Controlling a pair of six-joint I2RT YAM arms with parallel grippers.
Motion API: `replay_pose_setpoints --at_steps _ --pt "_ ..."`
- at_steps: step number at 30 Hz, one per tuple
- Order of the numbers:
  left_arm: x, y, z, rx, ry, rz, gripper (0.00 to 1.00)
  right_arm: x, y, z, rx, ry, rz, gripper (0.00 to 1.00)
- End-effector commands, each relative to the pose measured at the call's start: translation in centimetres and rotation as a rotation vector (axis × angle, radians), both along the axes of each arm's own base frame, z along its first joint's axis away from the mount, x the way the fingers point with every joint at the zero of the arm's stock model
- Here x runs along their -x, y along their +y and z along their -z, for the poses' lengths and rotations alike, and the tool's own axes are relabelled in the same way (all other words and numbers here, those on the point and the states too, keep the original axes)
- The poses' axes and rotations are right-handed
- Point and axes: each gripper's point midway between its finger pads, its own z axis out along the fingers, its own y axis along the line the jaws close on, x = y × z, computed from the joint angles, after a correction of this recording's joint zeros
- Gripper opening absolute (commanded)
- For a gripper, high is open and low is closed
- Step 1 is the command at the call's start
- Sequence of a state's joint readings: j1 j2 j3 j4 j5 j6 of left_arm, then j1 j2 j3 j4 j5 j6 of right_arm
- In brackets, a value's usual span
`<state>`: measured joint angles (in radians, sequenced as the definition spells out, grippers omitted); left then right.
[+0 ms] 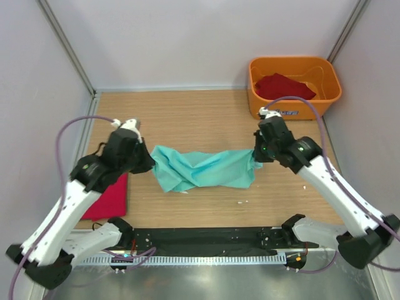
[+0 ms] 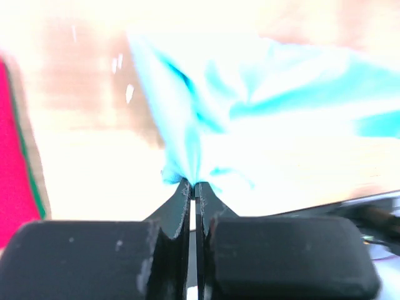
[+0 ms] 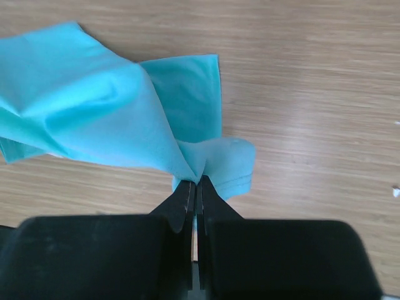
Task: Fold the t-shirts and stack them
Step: Flatten the tshirt out
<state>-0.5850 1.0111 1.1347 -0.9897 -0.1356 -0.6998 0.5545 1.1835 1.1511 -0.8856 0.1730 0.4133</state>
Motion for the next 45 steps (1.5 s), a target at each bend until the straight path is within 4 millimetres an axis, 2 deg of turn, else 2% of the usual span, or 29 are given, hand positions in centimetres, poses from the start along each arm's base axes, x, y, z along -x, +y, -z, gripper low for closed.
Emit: replay_pose_setpoints --at_steps 1,2,4,5,7,8,9,12,15,18,20,21,22,23,24,25,26,27,28,29,32,34,36,37,38,40,41,44,45 --pt "2.3 3.2 -5.2 -0.025 -0.150 0.016 0.00 3.5 -4.1 -3.7 0.056 -0.031 0.082 0.02" --pt "2.5 3.6 -6.3 -0.023 -0.186 0.015 0.00 3.9 -4.6 -5.7 0.020 -0.083 0.108 0.01" --pt "2.7 4.4 -8.6 -0.017 -0.257 0.008 0.00 4.5 -5.4 -7.0 0.003 -0.108 0.158 0.01" --pt "2.3 5.4 -9.2 -0.059 -0.293 -0.014 0.00 4.3 -6.0 -8.4 -0.007 -0.147 0.202 0.01" --pt "1.9 6.8 -10.9 -0.100 -0.350 -0.066 0.00 4.6 -7.2 -9.5 0.013 -0.157 0.258 0.01" --pt "1.7 7.5 -11.7 -0.123 -0.375 -0.088 0.00 4.4 -7.7 -11.1 0.007 -0.199 0.294 0.01" --pt "1.3 8.8 -12.5 -0.164 -0.402 -0.149 0.00 4.4 -7.9 -11.8 0.007 -0.208 0.307 0.01" --pt "0.7 10.0 -15.3 -0.193 -0.485 -0.193 0.00 4.9 -9.5 -13.1 0.008 -0.257 0.383 0.01" --pt "-0.1 8.4 -17.4 -0.159 -0.535 -0.126 0.00 5.4 -10.5 -12.4 0.032 -0.263 0.409 0.01" --pt "-2.1 5.9 -16.0 -0.150 -0.478 -0.078 0.00 3.5 -10.0 -11.3 0.107 -0.245 0.388 0.01" --pt "-4.1 4.0 -13.1 -0.161 -0.388 -0.066 0.00 0.6 -9.2 -10.3 0.151 -0.243 0.381 0.01" --pt "-4.8 3.9 -11.5 -0.185 -0.329 -0.083 0.00 -1.0 -10.6 -9.5 0.168 -0.223 0.426 0.01" --pt "-5.4 3.7 -10.1 -0.197 -0.274 -0.107 0.00 -3.3 -9.9 -7.7 0.104 -0.163 0.383 0.02" --pt "-6.6 3.6 -6.6 -0.272 -0.145 -0.119 0.07 -4.3 -10.7 -5.3 0.072 -0.096 0.403 0.04" --pt "-7.1 3.8 -5.4 -0.295 -0.089 -0.135 0.17 -6.3 -11.7 -3.9 -0.056 -0.067 0.429 0.17" --pt "-7.6 3.8 -3.8 -0.323 -0.019 -0.146 0.49 -6.8 -11.9 -2.4 -0.078 -0.021 0.443 0.29" --pt "-7.7 4.0 -2.6 -0.356 0.035 -0.144 0.52 -7.9 -12.2 0.1 -0.059 0.067 0.450 0.37" --pt "-8.3 3.8 -1.2 -0.384 0.074 -0.140 0.57 -8.2 -12.5 1.2 -0.040 0.095 0.453 0.43" --pt "-8.5 3.6 -1.1 -0.381 0.077 -0.140 0.65 -8.4 -12.1 2.5 -0.046 0.141 0.438 0.51" --pt "-8.6 3.2 -1.1 -0.360 0.074 -0.145 0.68 -8.5 -12.4 3.9 -0.011 0.189 0.427 0.54" --pt "-7.8 3.0 -2.1 -0.285 0.039 -0.164 0.72 -7.2 -12.2 5.0 0.024 0.249 0.391 0.58" --pt "-6.2 2.4 -2.4 -0.200 0.031 -0.141 0.69 -6.3 -11.0 4.4 0.015 0.235 0.355 0.57" --pt "-4.0 1.3 0.6 -0.112 0.091 -0.098 0.68 -3.8 -9.0 5.9 -0.063 0.282 0.317 0.61" --pt "-3.5 0.6 0.0 -0.065 0.092 -0.079 0.67 -4.0 -8.3 5.0 -0.109 0.255 0.308 0.66" --pt "-2.7 0.6 2.1 -0.060 0.132 -0.078 0.66 -1.9 -7.6 6.9 -0.142 0.320 0.295 0.69" --pt "-2.0 0.3 2.9 -0.023 0.154 -0.090 0.64 -0.1 -6.3 7.4 -0.223 0.335 0.273 0.77" --pt "-2.4 -0.2 2.9 0.000 0.132 -0.079 0.63 1.9 -6.2 9.1 -0.231 0.389 0.279 0.78" --pt "-3.6 -1.5 3.3 0.033 0.144 -0.070 0.54 4.5 -6.0 9.9 -0.242 0.398 0.292 0.82" --pt "-4.5 -1.9 2.4 0.039 0.128 -0.075 0.51 4.9 -6.1 9.9 -0.229 0.398 0.295 0.81"
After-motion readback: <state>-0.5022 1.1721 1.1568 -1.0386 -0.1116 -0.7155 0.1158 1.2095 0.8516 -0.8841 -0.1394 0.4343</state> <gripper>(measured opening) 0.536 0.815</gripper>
